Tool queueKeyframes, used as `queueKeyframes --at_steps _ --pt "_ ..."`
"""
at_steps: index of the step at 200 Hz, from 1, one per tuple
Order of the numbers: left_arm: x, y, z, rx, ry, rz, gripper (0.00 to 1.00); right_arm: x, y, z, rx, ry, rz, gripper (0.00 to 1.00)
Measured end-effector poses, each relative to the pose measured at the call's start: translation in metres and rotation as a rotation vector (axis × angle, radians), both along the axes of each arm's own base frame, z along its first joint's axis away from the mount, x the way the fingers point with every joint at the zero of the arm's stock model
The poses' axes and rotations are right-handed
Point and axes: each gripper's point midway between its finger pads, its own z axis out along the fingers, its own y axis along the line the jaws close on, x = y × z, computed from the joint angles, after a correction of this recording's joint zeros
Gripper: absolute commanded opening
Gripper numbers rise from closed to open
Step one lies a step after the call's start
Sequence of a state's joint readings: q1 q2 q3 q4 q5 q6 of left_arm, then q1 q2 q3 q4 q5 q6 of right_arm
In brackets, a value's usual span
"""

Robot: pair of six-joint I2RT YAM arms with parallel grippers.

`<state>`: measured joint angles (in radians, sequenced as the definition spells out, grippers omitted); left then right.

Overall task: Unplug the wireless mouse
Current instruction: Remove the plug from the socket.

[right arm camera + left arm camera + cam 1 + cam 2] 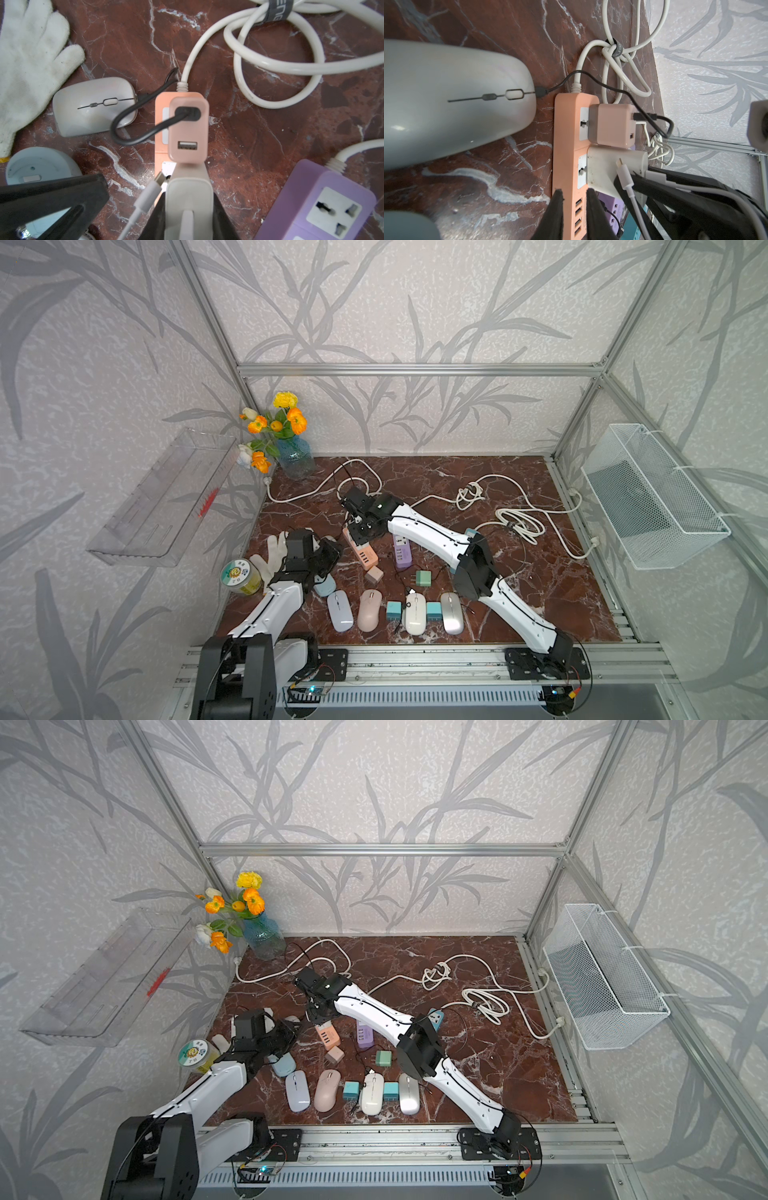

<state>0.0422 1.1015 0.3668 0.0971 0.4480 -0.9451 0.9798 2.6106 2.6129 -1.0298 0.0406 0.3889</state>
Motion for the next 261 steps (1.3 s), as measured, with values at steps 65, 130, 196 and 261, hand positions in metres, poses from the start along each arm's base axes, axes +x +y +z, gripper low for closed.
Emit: queueKeyframes --at_steps 65,130,196,261 --pt "0.031 -0.008 -0.005 -0.050 -0.005 -0.034 0.00 0.000 0.000 -0.001 -0.005 -0.004 0.015 0.12" --pt "0.057 -0.017 -0.012 -0.091 0.003 -0.069 0.00 0.000 0.000 -0.001 -0.005 -0.003 0.015 0.11" --pt "0.060 -0.019 -0.026 -0.091 0.069 -0.083 0.00 0.000 0.000 -0.001 -0.007 -0.005 0.020 0.10" --pt "0.073 -0.024 -0.029 -0.064 0.109 -0.135 0.00 0.005 -0.005 0.000 -0.019 -0.027 0.031 0.08"
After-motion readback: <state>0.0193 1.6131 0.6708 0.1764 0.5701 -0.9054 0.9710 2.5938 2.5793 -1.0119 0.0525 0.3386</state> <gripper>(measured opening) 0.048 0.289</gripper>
